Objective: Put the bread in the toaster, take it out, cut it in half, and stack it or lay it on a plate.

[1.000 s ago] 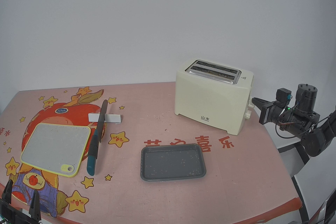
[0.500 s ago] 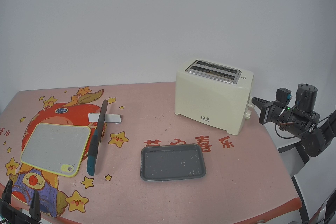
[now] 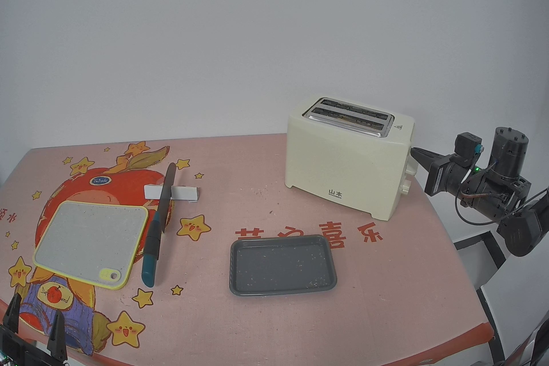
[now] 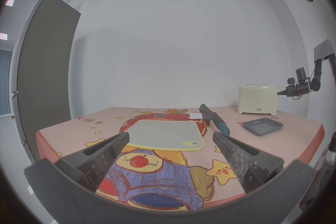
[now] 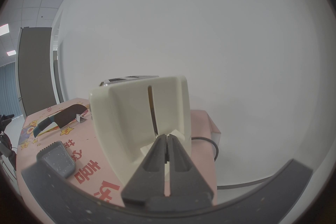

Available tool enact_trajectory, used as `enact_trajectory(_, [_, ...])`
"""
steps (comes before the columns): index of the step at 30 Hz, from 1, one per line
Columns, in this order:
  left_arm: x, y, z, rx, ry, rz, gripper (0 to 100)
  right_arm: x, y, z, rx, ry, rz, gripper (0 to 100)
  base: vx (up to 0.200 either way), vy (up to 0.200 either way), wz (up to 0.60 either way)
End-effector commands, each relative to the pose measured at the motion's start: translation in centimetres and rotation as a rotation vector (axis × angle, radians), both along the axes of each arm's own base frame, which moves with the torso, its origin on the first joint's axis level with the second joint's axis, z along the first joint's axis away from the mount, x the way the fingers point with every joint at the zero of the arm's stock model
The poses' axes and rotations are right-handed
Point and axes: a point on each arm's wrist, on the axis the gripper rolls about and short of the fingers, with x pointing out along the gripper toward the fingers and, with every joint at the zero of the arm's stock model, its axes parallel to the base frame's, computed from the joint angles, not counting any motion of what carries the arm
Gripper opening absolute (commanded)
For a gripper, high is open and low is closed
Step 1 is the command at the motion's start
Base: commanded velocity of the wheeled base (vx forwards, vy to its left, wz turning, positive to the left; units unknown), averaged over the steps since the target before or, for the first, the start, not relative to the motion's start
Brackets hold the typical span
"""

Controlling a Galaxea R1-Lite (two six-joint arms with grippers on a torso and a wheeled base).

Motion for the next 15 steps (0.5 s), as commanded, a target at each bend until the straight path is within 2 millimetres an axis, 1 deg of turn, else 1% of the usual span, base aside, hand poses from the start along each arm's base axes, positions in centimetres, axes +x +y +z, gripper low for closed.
enact_trajectory(1, [0.01,0.00,-0.52,0.000,0.001,-0.001,100,-0.34,-0.16,0.99,0.008,-0.036,-0.001,0,0.000,0.000,0.00])
enact_trajectory(15, [0.01,0.00,-0.52,0.000,0.001,0.000,100,-0.33,-0.43,1.33,0.008,-0.049,-0.009,0,0.000,0.000,0.00])
